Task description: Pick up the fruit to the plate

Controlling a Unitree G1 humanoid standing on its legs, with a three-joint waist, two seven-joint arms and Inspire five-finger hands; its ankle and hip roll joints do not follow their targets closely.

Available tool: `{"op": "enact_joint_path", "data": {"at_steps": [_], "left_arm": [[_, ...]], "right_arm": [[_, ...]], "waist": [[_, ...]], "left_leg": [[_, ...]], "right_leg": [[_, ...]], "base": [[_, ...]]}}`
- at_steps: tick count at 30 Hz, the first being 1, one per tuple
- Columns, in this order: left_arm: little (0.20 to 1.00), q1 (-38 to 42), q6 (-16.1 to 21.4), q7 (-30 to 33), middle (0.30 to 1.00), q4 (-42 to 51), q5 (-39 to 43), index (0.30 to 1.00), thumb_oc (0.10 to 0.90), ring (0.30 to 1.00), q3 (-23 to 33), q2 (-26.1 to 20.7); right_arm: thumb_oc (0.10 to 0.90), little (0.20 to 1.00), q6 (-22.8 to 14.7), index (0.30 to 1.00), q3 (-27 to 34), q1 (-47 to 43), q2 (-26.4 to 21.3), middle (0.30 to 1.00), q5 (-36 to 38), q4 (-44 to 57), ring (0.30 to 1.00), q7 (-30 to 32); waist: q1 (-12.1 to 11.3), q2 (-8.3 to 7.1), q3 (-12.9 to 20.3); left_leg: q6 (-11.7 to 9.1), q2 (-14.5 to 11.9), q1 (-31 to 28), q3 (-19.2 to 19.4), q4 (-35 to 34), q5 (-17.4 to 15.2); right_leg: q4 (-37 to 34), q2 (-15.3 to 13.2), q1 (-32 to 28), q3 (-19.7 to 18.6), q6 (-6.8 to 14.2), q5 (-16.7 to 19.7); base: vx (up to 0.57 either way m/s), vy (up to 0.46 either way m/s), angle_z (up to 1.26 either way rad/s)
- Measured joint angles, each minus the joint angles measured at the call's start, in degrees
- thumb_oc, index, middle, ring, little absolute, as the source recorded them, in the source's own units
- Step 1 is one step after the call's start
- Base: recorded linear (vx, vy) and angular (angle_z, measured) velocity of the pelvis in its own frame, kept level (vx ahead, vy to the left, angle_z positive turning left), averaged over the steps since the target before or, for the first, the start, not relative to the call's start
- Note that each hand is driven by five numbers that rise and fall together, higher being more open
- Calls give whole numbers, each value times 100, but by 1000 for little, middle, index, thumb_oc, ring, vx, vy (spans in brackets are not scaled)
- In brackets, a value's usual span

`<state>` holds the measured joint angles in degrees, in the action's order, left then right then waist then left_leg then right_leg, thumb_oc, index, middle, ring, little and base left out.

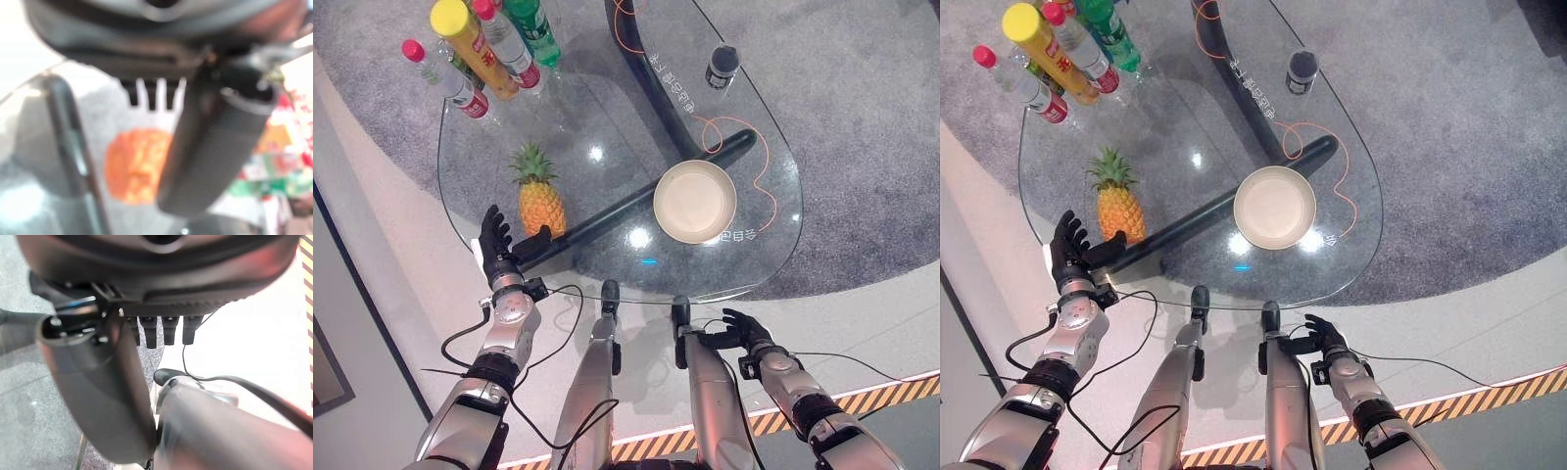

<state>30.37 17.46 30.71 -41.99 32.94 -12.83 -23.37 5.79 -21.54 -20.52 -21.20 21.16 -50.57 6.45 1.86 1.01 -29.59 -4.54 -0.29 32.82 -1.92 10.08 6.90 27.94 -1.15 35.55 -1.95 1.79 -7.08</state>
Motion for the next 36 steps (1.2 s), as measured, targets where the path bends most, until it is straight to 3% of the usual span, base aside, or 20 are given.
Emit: {"op": "enact_joint_path", "data": {"at_steps": [14,23,31,36], "left_arm": [[900,401,121,-3,900,244,-7,900,800,900,16,-217],[900,577,-319,216,900,53,-3,900,800,900,3,-245],[900,578,-369,203,900,15,-4,900,800,900,-21,-246],[900,794,-814,-61,900,11,-14,900,800,900,-225,-320]], "right_arm": [[800,900,-11,900,-13,-32,-42,900,153,179,900,-2],[800,900,-12,900,-75,-169,-30,900,154,218,900,-14],[800,900,-20,900,-138,-207,-31,900,154,225,900,-5],[800,900,-20,900,-140,-244,-37,900,154,236,900,-3]], "waist": [[22,-71,-24],[113,-127,-30],[124,-164,-35],[118,-166,-34]], "left_leg": [[0,20,352,23,110,-11],[4,33,622,23,205,-15],[3,43,672,22,208,-15],[2,40,748,24,216,-13]], "right_leg": [[84,-11,358,-27,11,12],[86,-15,577,-36,44,46],[87,-21,631,-41,53,52],[87,-19,705,-40,50,59]], "base": [[10,3,-1],[0,0,0],[0,0,0],[0,0,0]]}}
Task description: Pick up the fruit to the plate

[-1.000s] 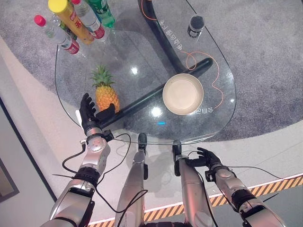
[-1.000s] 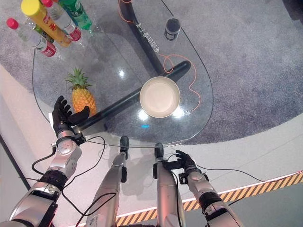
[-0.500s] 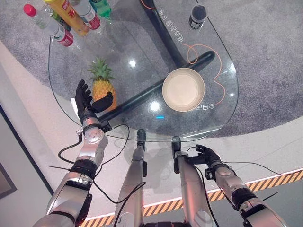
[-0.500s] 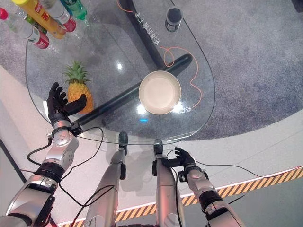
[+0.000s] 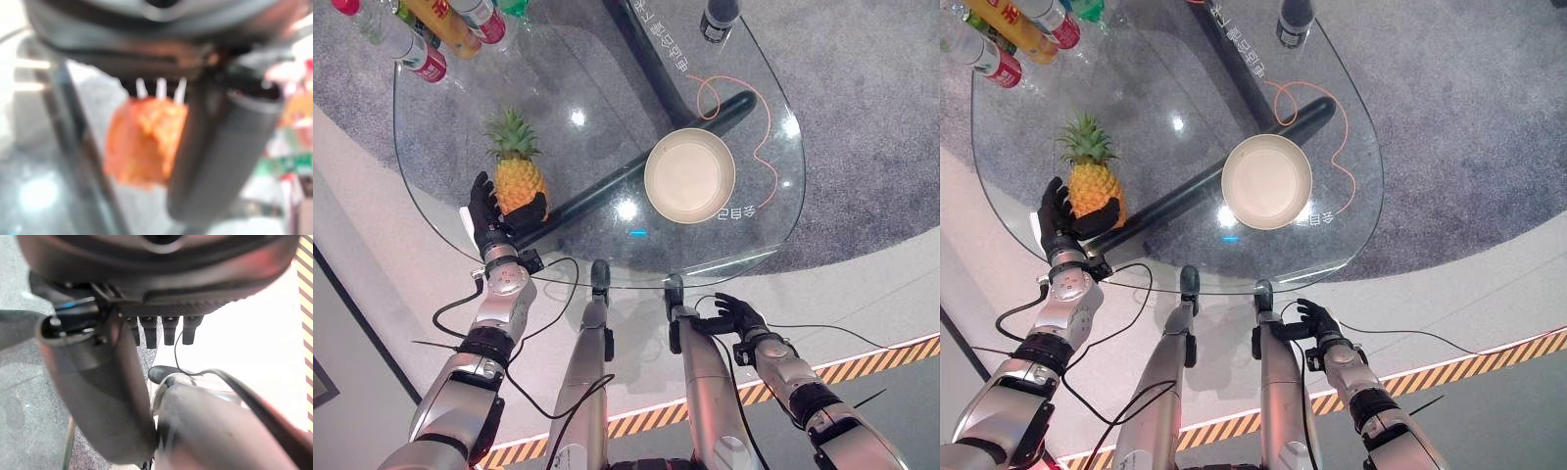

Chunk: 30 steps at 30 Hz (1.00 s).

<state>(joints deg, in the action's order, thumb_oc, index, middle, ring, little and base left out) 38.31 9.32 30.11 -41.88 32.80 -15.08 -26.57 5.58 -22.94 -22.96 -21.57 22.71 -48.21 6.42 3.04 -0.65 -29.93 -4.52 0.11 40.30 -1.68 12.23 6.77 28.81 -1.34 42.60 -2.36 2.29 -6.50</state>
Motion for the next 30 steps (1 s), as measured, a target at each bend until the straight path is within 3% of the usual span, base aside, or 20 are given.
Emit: {"op": "enact_joint_path", "data": {"at_steps": [18,19,20,30], "left_arm": [[900,237,-396,-484,900,-112,-94,900,800,900,-116,-344],[436,239,-404,-485,502,-122,-132,502,336,502,-126,-356],[200,246,-423,-491,300,-138,-209,300,100,300,-127,-364],[200,550,-725,-691,300,-379,-448,300,100,300,-179,-599]], "right_arm": [[800,900,-15,900,-2,-3,-14,900,105,-4,900,4],[800,900,-28,900,-3,-3,-14,900,120,-4,900,4],[800,900,-35,900,-8,-3,-14,900,123,-4,900,4],[800,900,-110,900,-31,-5,-43,900,152,-2,900,4]], "waist": [[-12,1,0],[-9,1,0],[-3,1,0],[-28,3,1]], "left_leg": [[-2,1,2,89,18,0],[-2,3,4,106,17,0],[-2,3,4,112,18,0],[-4,8,97,111,57,1]], "right_leg": [[71,1,63,-93,8,-2],[80,0,74,-110,13,-2],[82,0,77,-115,15,-1],[98,-1,162,-119,28,14]], "base": [[1,1,-1],[6,5,-7],[6,2,-3],[0,0,0]]}}
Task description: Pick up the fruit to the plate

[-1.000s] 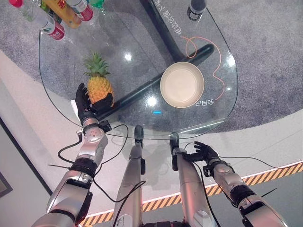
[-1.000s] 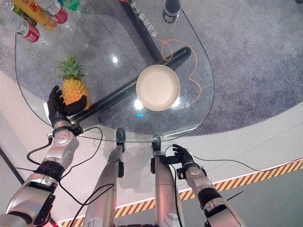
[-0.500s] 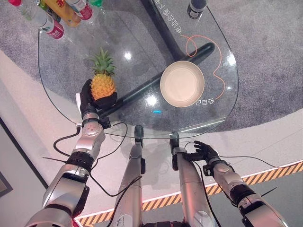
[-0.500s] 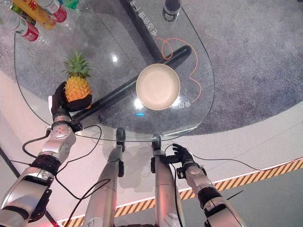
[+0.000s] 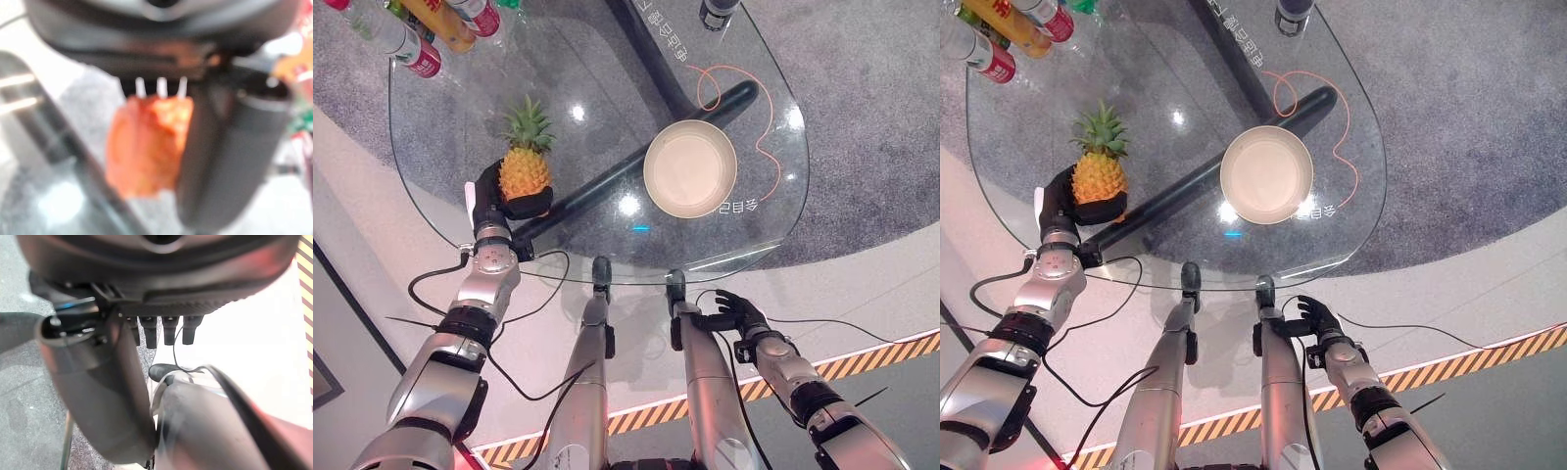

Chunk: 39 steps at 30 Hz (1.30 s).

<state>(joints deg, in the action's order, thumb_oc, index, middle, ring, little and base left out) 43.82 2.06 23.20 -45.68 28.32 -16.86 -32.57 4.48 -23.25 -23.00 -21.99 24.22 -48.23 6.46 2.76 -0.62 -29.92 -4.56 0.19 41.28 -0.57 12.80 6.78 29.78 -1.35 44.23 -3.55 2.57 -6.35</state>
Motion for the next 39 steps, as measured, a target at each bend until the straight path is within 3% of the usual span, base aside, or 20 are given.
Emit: {"op": "enact_joint_path", "data": {"at_steps": [14,23,32,39], "left_arm": [[200,62,-125,-31,300,-179,-185,300,100,300,-49,-4],[200,-371,-131,-54,300,-295,-262,300,100,300,-54,4],[200,-1052,-122,-148,300,-298,-273,300,100,300,26,2],[200,-1451,-27,-147,300,-254,-288,300,100,300,231,-3]], "right_arm": [[800,900,-11,900,-116,-1,51,900,69,-59,900,124],[800,900,-92,900,-197,13,186,900,252,-354,900,298],[800,900,-136,900,127,191,199,900,580,-852,900,516],[800,900,-193,900,644,687,191,900,1230,-1152,900,915]], "waist": [[8,1,-1],[11,17,-9],[-105,62,-24],[-105,101,-45]], "left_leg": [[25,9,-135,-11,17,24],[-3,1,-491,-8,-21,4],[25,-8,-1140,1,-269,31],[34,-13,-1586,18,-415,30]], "right_leg": [[0,-8,-157,8,7,6],[-24,-7,-501,11,6,4],[-213,-16,-1123,8,10,1],[-377,-20,-1570,-5,18,1]], "base": [[-2,-2,0],[-22,-39,0],[-10,-30,0],[2,-2,0]]}}
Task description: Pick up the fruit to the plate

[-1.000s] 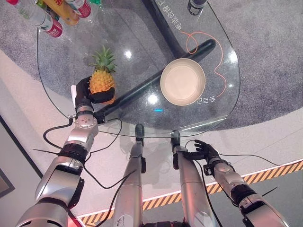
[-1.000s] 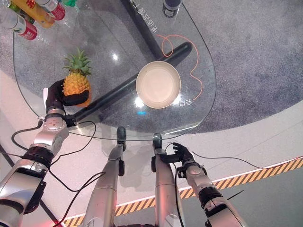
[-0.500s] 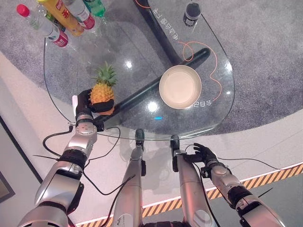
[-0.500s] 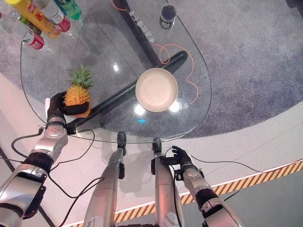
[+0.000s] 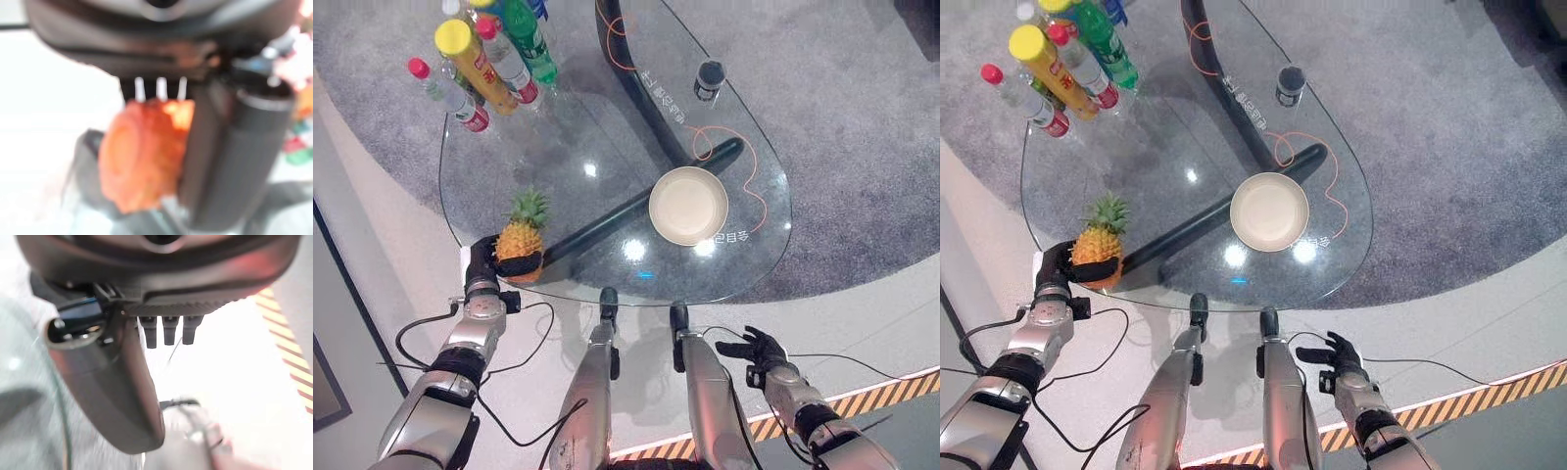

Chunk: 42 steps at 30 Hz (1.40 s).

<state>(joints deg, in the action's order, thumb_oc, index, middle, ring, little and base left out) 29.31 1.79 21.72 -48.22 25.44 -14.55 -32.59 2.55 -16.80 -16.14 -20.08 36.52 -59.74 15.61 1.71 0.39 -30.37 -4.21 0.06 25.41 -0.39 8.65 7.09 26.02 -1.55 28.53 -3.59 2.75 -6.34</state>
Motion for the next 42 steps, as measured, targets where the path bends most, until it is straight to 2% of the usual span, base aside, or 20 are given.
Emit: {"op": "enact_joint_path", "data": {"at_steps": [3,6,12,16,21,27,32,35,42], "left_arm": [[200,-87,124,22,300,120,-77,300,100,300,73,-19],[200,-441,189,39,300,719,-118,300,100,300,217,-71],[200,-1159,243,257,300,2023,-357,300,100,300,262,-161],[200,-1615,248,256,300,2541,-600,300,100,300,297,-154],[200,-2024,306,254,300,2969,-820,300,100,300,355,-141],[200,-2190,548,212,300,3211,-1025,300,100,300,421,65],[200,-2276,613,-137,300,3511,-1175,300,100,300,411,69],[200,-2215,619,-270,300,3698,-1268,300,100,300,398,69],[200,-1968,615,-365,300,3906,-1266,300,100,300,206,-90]], "right_arm": [[800,900,-241,900,260,253,-28,900,229,-59,900,245],[800,900,-625,900,554,547,-32,900,427,301,900,574],[800,900,-1059,900,499,1040,-64,900,344,2417,900,1362],[800,900,-1192,900,515,1073,-64,900,-306,3648,900,1600],[800,900,-1258,900,506,1329,-136,900,-1047,5001,900,1581],[800,900,-1318,900,499,1409,-717,900,-1290,5965,900,900],[800,900,-1295,900,356,1206,-849,900,-1226,6571,900,-82],[800,900,-1218,900,6,949,-907,900,-1033,6733,900,-680],[800,900,-951,900,-824,354,-850,900,-226,6740,900,-1097]], "waist": [[-3,40,-12],[16,51,-18],[9,54,-18],[6,59,-22],[-14,59,-21],[-176,62,-23],[-255,63,-23],[-313,63,-23],[-523,66,-25]], "left_leg": [[9,-2,-81,6,-36,-5],[9,-11,-184,26,-67,-5],[52,-61,-348,55,-96,-38],[73,-70,-624,68,-190,-52],[70,-62,-901,68,-277,-80],[70,-53,-1139,48,-378,-98],[62,-41,-1245,-28,-409,-106],[60,-32,-1257,-88,-409,-104],[51,26,-1447,-239,-466,-100]], "right_leg": [[-34,1,-84,-4,0,0],[-67,6,-174,-14,4,7],[-184,47,-360,-27,-16,11],[-297,52,-637,-36,-16,10],[-450,37,-951,-29,31,16],[-624,18,-1247,-4,44,17],[-649,8,-1371,39,57,-22],[-670,-8,-1431,139,49,-32],[-677,-74,-1674,290,52,-123]], "base": [[0,0,0],[1,-18,-4],[-5,-15,-3],[2,-4,-1],[0,0,0],[24,-13,3],[35,-37,6],[43,-44,12],[52,-31,13]]}}
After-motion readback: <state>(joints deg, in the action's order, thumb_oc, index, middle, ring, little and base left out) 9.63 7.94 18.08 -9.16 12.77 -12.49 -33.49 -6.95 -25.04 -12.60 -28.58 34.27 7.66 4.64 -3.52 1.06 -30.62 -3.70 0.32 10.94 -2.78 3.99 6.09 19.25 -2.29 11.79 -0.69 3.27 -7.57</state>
